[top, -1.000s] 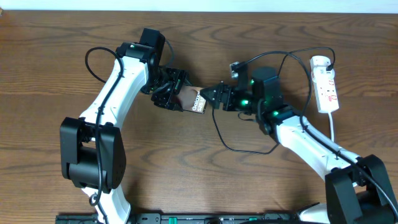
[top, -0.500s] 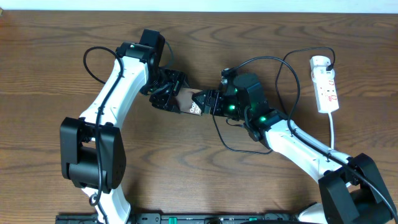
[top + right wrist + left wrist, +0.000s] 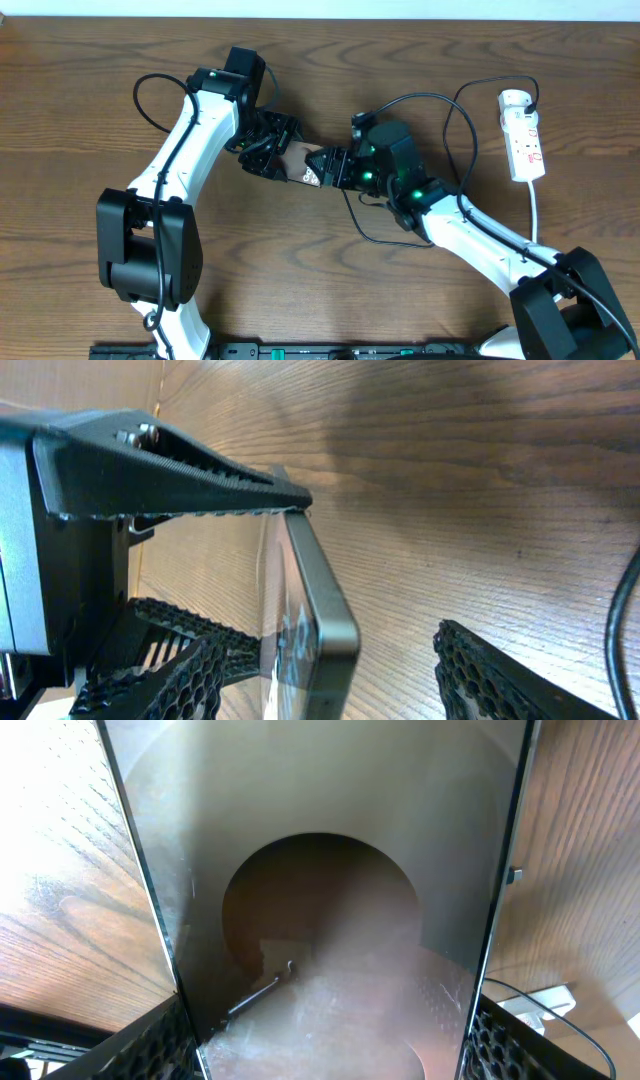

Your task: Plug charger to phone and switch on socket

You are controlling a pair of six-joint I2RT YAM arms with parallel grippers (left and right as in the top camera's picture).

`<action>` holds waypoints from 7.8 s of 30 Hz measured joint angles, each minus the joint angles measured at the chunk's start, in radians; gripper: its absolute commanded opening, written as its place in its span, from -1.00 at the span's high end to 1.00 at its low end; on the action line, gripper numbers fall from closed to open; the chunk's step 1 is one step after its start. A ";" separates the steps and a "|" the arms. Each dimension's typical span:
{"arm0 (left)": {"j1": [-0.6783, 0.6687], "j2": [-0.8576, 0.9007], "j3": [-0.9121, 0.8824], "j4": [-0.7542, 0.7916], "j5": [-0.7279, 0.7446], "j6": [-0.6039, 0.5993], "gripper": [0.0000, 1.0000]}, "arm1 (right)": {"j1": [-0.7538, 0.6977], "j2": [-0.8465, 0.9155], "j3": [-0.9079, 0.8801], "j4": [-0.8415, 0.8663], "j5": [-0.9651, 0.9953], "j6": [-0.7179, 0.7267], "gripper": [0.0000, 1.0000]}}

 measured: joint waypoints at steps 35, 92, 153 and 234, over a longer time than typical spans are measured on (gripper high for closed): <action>-0.052 0.000 0.000 0.000 -0.031 0.004 0.85 | 0.020 0.061 0.000 0.007 0.013 0.025 -0.24; -0.066 0.000 0.000 -0.046 -0.037 0.006 0.86 | 0.064 0.064 0.000 0.046 0.042 0.058 0.61; -0.066 -0.004 0.006 -0.051 -0.417 0.916 0.86 | -0.086 0.069 0.001 -0.313 0.194 -0.248 0.48; -0.066 -0.008 -0.117 0.050 -0.520 0.422 -0.82 | -0.087 0.069 0.001 -0.370 0.369 -0.317 -0.86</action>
